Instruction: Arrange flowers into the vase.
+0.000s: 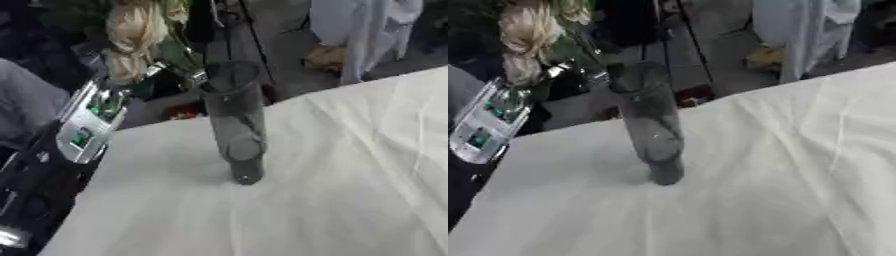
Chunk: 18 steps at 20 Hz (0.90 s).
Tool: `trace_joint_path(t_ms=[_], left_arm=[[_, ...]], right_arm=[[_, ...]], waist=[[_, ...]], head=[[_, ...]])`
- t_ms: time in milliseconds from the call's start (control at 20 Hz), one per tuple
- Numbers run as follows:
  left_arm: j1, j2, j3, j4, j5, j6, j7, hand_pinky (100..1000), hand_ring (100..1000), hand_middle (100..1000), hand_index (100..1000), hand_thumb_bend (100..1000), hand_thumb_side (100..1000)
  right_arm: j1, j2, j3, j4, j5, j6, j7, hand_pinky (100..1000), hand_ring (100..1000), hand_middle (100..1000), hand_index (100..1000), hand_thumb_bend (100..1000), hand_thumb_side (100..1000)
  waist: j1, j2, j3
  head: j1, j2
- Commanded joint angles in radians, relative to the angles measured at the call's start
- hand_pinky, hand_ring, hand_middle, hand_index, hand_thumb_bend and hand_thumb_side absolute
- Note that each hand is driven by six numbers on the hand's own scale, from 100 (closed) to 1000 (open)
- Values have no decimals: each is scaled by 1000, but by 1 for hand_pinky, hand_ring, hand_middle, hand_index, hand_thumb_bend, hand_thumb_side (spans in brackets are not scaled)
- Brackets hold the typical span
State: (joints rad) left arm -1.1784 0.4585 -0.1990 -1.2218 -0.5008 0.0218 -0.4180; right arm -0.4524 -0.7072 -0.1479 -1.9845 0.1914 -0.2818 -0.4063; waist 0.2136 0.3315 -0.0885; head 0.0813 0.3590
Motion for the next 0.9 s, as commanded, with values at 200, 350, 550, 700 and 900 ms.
trace_joint_path(t_ms=[200, 350, 550, 700, 900], left_arm=[[-8, 49, 11, -16, -3, -3, -23, 705, 905, 975, 1000, 461, 1000], [-4, 53, 14, -20, -5, -2, -31, 705, 905, 977, 1000, 459, 1000], [1, 60, 14, -26, -5, -2, -34, 710, 907, 981, 1000, 461, 1000], [9, 68, 13, -31, -5, -2, -40, 713, 908, 982, 1000, 462, 1000], [22, 79, 9, -42, -3, -4, -49, 717, 909, 982, 1000, 466, 1000]], right_arm=[[-7, -15, -11, -16, -5, 1, -7, 822, 998, 777, 799, 100, 1000], [-6, -15, -11, -16, -5, 2, -8, 822, 998, 777, 799, 100, 1000], [-4, -16, -13, -16, -5, 3, -10, 822, 997, 778, 799, 100, 1000], [-4, -15, -13, -16, -5, 4, -12, 822, 997, 778, 799, 100, 1000], [-1, -15, -15, -16, -4, 4, -16, 821, 997, 778, 799, 100, 1000]], waist=[[-14, -28, 8], [-13, -30, 10], [-13, -33, 14], [-14, -35, 16], [-16, -39, 19]], head=[[-2, 1], [-3, 1], [-5, 3], [-6, 4], [-8, 5]])
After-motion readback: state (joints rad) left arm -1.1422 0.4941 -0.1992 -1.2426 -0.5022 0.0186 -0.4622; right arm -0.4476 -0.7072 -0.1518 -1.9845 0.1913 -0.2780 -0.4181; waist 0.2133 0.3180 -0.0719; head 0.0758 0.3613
